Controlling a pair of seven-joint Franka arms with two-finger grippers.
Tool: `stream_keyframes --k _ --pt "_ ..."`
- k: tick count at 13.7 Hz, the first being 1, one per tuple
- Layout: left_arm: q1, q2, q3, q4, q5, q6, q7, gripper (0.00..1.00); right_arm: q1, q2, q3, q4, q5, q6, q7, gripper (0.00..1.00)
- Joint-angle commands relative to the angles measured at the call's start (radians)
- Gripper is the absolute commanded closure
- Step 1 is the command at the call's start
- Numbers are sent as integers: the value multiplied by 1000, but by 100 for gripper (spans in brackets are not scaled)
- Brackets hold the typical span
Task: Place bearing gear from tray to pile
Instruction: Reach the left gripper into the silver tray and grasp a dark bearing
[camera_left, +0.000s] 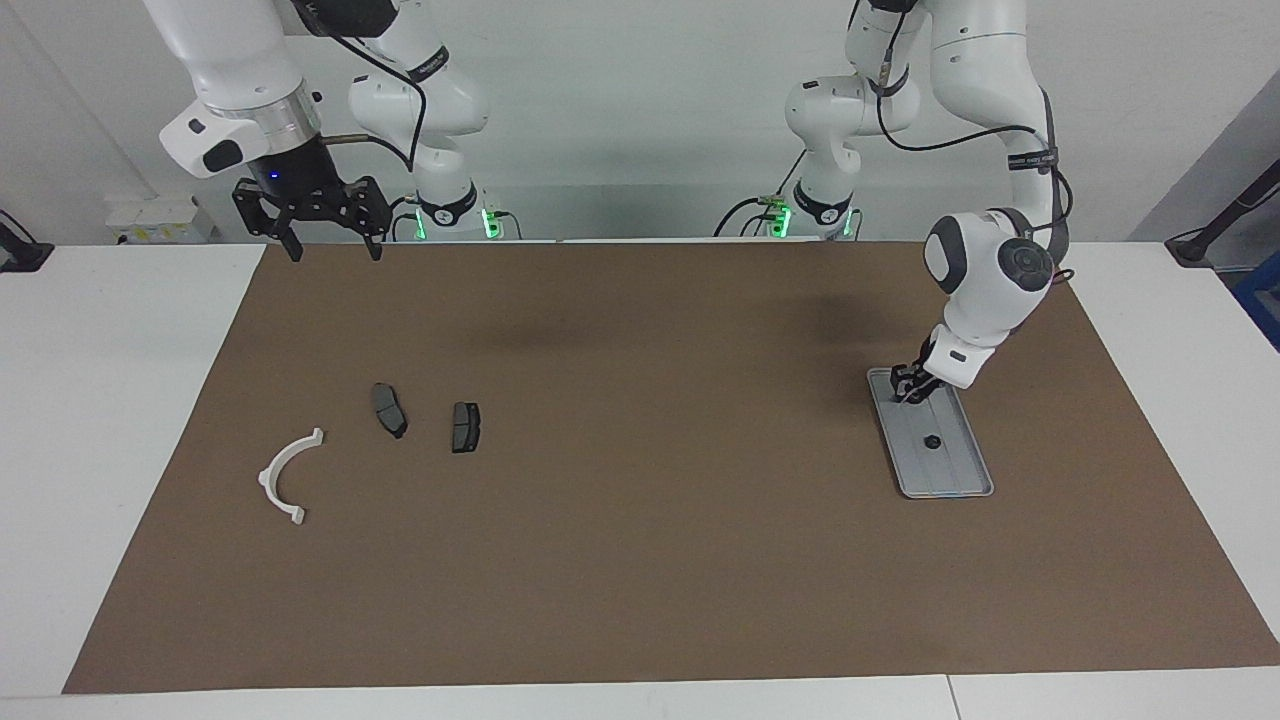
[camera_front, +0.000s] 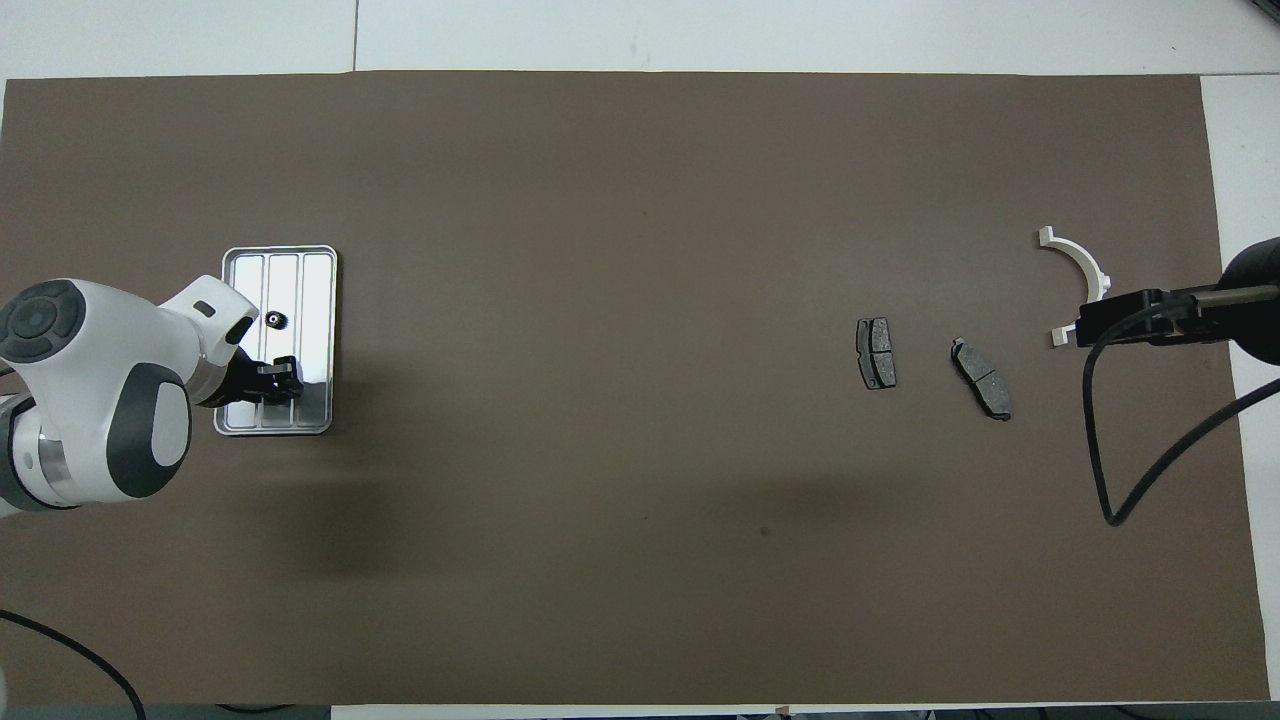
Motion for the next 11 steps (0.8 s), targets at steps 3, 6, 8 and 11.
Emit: stream_keyframes --k 3,6,8,11 --pt "1 1 4 -12 -10 27 0 53 -13 -10 6 1 20 -19 -28 0" --pt "1 1 4 -14 -10 27 1 64 -12 -10 8 1 22 -17 -24 0" --pt "1 1 4 -6 -10 15 -6 80 -13 -10 7 -1 23 -19 -24 0" --pt "-40 30 -1 157 -60 -132 -90 84 -13 -12 7 -4 23 -19 -24 0"
